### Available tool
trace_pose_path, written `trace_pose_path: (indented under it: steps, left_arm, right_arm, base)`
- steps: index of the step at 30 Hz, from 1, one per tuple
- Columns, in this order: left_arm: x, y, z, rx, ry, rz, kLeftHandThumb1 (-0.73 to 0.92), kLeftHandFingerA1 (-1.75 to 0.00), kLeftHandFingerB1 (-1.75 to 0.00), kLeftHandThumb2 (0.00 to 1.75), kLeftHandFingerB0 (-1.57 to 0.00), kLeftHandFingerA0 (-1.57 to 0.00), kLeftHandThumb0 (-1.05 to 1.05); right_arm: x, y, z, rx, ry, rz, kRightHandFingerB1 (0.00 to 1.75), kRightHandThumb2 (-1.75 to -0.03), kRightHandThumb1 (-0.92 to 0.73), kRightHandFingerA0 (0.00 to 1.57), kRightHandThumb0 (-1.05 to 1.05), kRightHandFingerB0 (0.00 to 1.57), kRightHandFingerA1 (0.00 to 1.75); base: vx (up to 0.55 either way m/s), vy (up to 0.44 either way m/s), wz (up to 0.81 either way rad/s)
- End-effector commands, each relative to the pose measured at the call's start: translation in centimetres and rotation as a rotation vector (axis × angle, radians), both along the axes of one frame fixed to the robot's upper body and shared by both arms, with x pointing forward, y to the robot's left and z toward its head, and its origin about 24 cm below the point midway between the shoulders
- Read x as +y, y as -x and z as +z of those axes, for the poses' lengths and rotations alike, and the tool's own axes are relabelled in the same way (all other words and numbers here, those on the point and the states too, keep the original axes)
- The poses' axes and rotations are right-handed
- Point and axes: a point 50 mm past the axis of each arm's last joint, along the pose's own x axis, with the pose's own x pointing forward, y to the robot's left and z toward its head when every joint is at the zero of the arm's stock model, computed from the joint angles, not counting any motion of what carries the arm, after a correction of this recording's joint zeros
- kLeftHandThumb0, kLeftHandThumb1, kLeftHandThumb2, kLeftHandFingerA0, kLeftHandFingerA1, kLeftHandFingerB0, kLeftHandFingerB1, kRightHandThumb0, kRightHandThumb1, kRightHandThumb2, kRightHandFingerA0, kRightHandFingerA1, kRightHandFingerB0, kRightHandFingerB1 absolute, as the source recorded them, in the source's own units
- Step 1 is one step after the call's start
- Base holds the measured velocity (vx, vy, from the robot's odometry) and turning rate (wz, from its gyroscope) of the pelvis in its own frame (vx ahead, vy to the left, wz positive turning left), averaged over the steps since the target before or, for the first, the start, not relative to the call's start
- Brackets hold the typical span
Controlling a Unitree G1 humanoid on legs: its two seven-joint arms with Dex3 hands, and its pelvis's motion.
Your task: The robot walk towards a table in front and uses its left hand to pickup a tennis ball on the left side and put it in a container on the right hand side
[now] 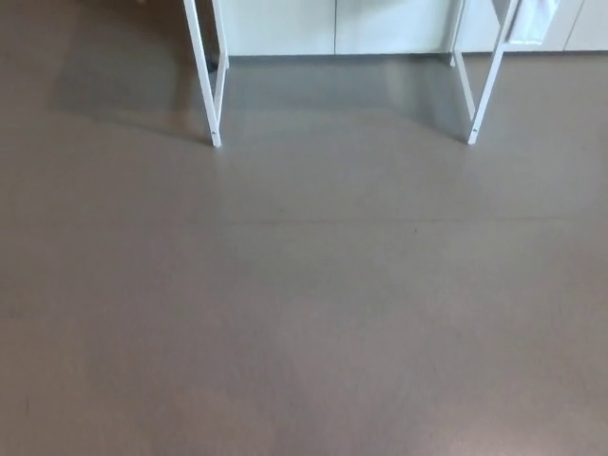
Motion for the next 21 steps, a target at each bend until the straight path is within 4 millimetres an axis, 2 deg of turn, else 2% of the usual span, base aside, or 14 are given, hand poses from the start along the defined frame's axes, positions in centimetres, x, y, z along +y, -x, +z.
trace_pose_path:
  steps: [1, 7, 13, 19, 20, 21]
  left_arm:
    - [0.32, 0.44, 0.20, 0.014, -0.015, 0.009, 0.44, -0.60, -0.51, 0.88, -0.21, -0.40, 0.04]
    - [0.43, 0.51, 0.05, 0.015, -0.019, -0.010, 0.44, -0.59, -0.51, 0.88, -0.20, -0.37, 0.04]
    - [0.42, 0.55, 0.06, 0.017, -0.019, -0.001, 0.44, -0.60, -0.51, 0.88, -0.21, -0.39, 0.04]
    - [0.44, 0.55, -0.02, 0.015, -0.019, 0.006, 0.43, -0.60, -0.51, 0.87, -0.22, -0.42, 0.04]
    - [0.42, 0.58, -0.02, 0.018, -0.023, 0.006, 0.43, -0.60, -0.50, 0.87, -0.21, -0.42, 0.04]
    - [0.41, 0.58, -0.03, 0.021, -0.024, 0.006, 0.43, -0.60, -0.50, 0.87, -0.21, -0.42, 0.04]
  right_arm:
    - [-0.02, 0.31, 0.14, -0.003, 0.007, 0.013, 0.51, -0.74, -0.41, 0.65, -0.43, 0.38, 0.59]
    - [-0.05, 0.27, 0.04, 0.008, 0.020, 0.020, 0.51, -0.74, -0.41, 0.67, -0.43, 0.38, 0.59]
    - [-0.01, 0.32, -0.09, 0.004, 0.020, 0.020, 0.52, -0.74, -0.41, 0.68, -0.44, 0.39, 0.59]
    - [0.16, 0.27, 0.08, 0.011, 0.026, 0.033, 0.51, -0.75, -0.41, 0.66, -0.44, 0.38, 0.59]
    - [0.12, 0.30, 0.03, 0.013, 0.027, 0.034, 0.40, -0.56, -0.52, 0.73, -0.37, 0.44, 0.48]
    - [0.10, 0.31, 0.03, 0.014, 0.029, 0.037, 0.40, -0.56, -0.52, 0.73, -0.37, 0.44, 0.48]
  base:
    - [0.12, 0.010, -0.10]
    - [0.13, 0.088, -0.12]
    - [0.22, 0.282, -0.02]
    - [0.17, 0.040, 0.06]
    - [0.16, -0.069, 0.00]
    - [0.14, -0.110, 0.07]
